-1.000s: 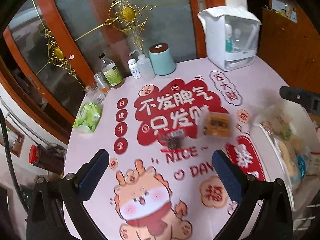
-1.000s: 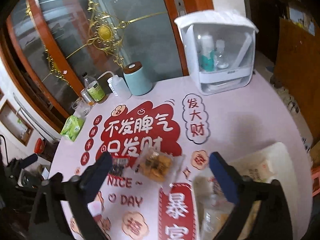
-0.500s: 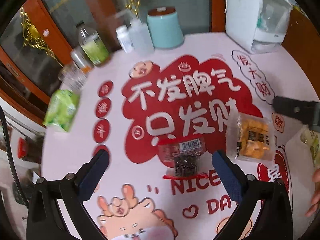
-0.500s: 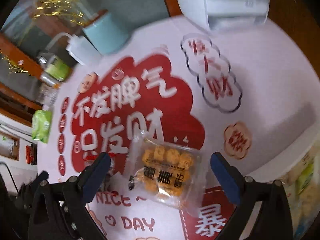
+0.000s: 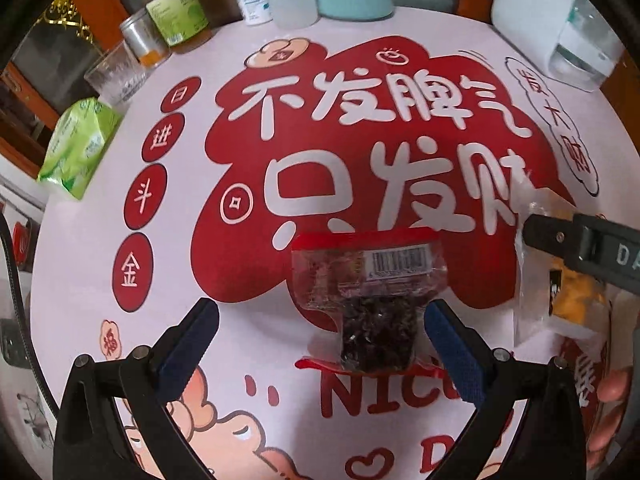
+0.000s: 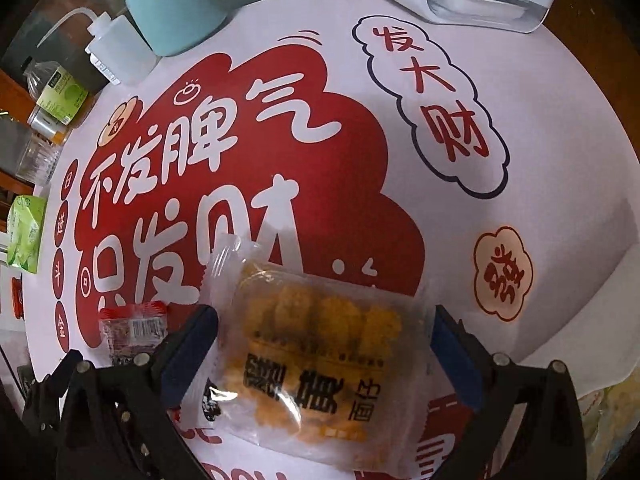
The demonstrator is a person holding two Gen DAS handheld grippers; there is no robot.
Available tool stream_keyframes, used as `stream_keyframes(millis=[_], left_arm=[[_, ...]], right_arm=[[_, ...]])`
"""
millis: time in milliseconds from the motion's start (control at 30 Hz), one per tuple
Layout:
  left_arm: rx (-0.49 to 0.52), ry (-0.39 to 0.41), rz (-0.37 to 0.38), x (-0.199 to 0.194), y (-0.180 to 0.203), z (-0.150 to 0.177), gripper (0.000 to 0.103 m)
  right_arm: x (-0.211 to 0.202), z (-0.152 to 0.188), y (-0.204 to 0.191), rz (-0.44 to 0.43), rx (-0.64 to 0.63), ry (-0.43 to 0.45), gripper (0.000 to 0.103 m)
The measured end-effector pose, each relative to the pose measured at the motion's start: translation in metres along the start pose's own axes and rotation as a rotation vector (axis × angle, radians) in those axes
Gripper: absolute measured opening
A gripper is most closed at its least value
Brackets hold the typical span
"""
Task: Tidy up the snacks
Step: 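Grasp the dark red-labelled bag with the left tool while the right tool grasps the orange pastry pack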
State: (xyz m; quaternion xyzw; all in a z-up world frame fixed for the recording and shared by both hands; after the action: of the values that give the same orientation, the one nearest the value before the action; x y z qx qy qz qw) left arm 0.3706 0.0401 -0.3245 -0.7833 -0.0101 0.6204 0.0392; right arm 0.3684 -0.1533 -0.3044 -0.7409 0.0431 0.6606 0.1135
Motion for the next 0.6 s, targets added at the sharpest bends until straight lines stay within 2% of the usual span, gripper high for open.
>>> stream_keyframes(millis=[133,233,333,367,433,500,600], left_arm=[[-0.015,-0.003,0.004,0.008,-0.002,-0.001,0.102],[-0.038,-0.007,0.037,0.011,-0.002,-0.002,0.1],[-0.052,-0.013,0.08,0.014,-0.002,-0.001,0.092],[-0.054,-0.015,0.108,0.013,0.0,0.0,0.085],[-0.047,-0.01,0.119,0.01,0.004,0.0,0.075],[-0.012,-0.001,0.132,0.005,0.013,0.003,0.055],[0.01,0.003,0.124,0.001,0.023,0.008,0.052]], right_arm=[[0.007,0.002,-0.002,-0.024,-0.004,-0.026,0.103],[0.009,0.005,-0.009,0.014,-0.08,-0.034,0.103],[0.01,0.012,-0.016,0.065,-0.145,-0.034,0.101],[0.008,0.014,-0.017,0.061,-0.15,-0.024,0.096],[0.003,0.016,-0.019,0.061,-0.158,-0.014,0.083],[-0.001,0.021,-0.021,0.042,-0.158,-0.02,0.079],[-0.004,0.03,-0.022,0.016,-0.15,-0.024,0.077]])
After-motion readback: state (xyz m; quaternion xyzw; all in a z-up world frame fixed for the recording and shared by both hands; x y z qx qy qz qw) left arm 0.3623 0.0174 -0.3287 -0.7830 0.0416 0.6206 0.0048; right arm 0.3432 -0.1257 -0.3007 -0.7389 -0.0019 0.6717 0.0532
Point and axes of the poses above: each gripper's, at about its wrist camera, not at the fingertips, and x roughly the way its jaws point, y to its right, z to its underside, the point moved 9 cm from there along x, roughly the way its jaws point, and after that the axes turned 5 degrees about -y, right-handed, at the moved point
